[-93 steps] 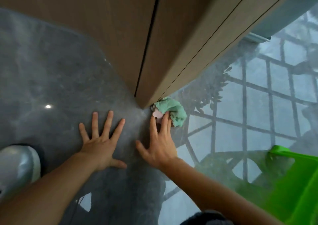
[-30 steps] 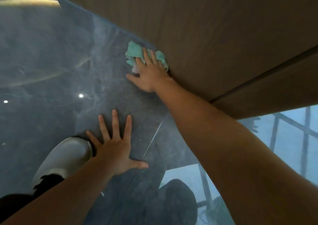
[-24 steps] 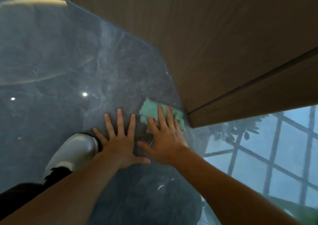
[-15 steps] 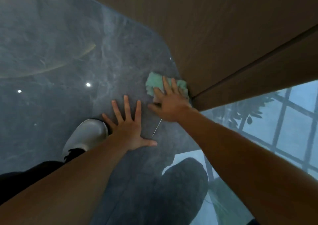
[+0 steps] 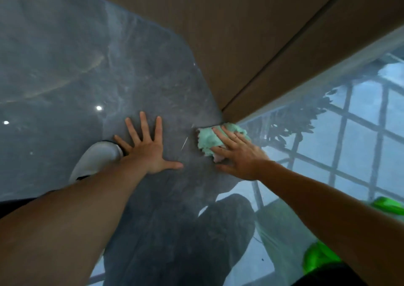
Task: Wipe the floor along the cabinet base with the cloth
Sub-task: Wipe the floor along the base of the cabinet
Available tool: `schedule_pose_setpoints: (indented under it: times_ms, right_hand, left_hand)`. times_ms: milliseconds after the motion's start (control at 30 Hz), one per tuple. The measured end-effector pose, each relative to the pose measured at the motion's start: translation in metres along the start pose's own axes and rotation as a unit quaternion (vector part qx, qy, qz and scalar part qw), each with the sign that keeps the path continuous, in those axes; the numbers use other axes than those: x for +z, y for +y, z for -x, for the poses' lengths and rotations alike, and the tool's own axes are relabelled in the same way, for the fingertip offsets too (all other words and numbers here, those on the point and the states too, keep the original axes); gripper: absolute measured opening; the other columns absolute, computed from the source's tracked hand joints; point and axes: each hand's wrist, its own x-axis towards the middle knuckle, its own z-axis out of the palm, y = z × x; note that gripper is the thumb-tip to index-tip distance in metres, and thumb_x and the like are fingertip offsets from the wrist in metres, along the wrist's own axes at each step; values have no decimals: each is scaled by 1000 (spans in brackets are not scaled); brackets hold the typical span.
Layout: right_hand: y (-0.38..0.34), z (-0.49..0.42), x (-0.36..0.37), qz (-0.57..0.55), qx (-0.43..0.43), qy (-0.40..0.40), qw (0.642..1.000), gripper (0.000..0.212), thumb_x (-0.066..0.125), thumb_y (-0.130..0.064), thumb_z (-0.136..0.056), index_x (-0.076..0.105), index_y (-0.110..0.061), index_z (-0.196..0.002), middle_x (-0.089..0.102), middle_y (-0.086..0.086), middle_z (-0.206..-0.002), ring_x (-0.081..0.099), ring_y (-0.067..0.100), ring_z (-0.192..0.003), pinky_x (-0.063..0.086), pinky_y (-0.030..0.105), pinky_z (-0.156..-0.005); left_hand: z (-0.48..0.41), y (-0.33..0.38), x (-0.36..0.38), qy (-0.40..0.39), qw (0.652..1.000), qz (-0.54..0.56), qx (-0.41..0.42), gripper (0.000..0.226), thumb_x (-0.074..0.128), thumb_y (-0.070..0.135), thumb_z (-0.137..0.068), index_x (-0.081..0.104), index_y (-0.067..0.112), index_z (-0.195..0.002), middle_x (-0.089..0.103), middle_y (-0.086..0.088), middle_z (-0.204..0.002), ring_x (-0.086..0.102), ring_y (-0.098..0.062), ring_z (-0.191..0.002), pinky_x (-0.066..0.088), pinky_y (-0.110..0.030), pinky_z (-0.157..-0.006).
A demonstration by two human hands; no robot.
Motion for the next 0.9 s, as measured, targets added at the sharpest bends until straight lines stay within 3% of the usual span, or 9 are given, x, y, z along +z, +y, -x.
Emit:
schedule_pose_setpoints:
  times_ms: [167,233,300,400,500,600,700,800,900]
  right_hand:
    - [40,41,13,-43,154,-7,987,66,30,-68,-87,30,-37,-145,-2,8,-164,-5,29,-149,7,55,-120]
    - [83,63,15,-120,333,-21,935,69,39,-65,-89,24,-34,-149,-2,15,-163,-3,36,-148,5,55,-120]
    - [113,76,4,-215,472,-17,855,69,48,-62,-89,30,-31,-147,23,24,-156,28,43,-139,27,50,-115]
    - [96,64,-16,-243,546,3,802,66,37,-69,-88,33,-35,-145,44,20,-139,50,38,-110,47,42,-93]
    - [5,30,-20,-244,509,28,825,57,38,-66,-88,35,-44,-140,33,12,-145,37,42,-123,36,52,-102]
    - [-100,-2,-23,-367,285,-21,885,53,57,-45,-88,47,-31,-138,42,14,-143,45,40,-125,38,43,-104]
    - [-144,4,-22,-547,276,-38,789,48,68,-21,-86,58,-20,-133,60,14,-132,57,32,-119,44,39,-104]
    - [-142,31,-30,-699,277,-97,652,57,70,4,-80,59,-16,-132,70,18,-102,71,30,-82,59,45,-80]
    - [-128,48,-61,-684,252,-102,677,62,71,1,-77,59,-25,-131,67,17,-117,65,34,-101,54,51,-91]
  left_hand:
    - [1,4,2,7,1000,-19,0,155,51,100,-29,-57,38,-121,-67,-7,-133,-49,-48,-131,-12,-82,-102]
    - [2,4,4,8,1000,-24,-3,156,52,99,-30,-54,37,-127,-67,-7,-133,-49,-48,-131,-13,-81,-102]
    - [2,7,3,7,999,-31,-2,157,54,98,-32,-53,36,-129,-67,-7,-133,-49,-48,-131,-12,-81,-102]
    - [2,7,4,20,999,-31,-8,157,56,97,-33,-52,36,-130,-65,-7,-136,-48,-48,-132,-11,-81,-104]
    - [9,10,5,27,998,-52,-15,154,58,95,-40,-49,35,-133,-61,-8,-141,-45,-47,-135,-10,-79,-106]
    - [19,15,10,63,997,-50,-19,143,64,84,-55,-35,34,-144,-44,-11,-155,-33,-47,-143,-6,-75,-110]
    - [47,14,45,189,981,28,-13,85,66,51,-82,26,24,-152,10,-19,-164,12,-48,-146,19,-61,-117]
    - [90,28,77,172,958,224,-40,52,49,47,-95,68,3,-116,54,-32,-132,49,-47,-124,39,-46,-108]
    - [113,53,64,54,909,405,-77,68,51,61,-89,66,4,-123,67,-26,-124,64,-39,-115,50,-46,-102]
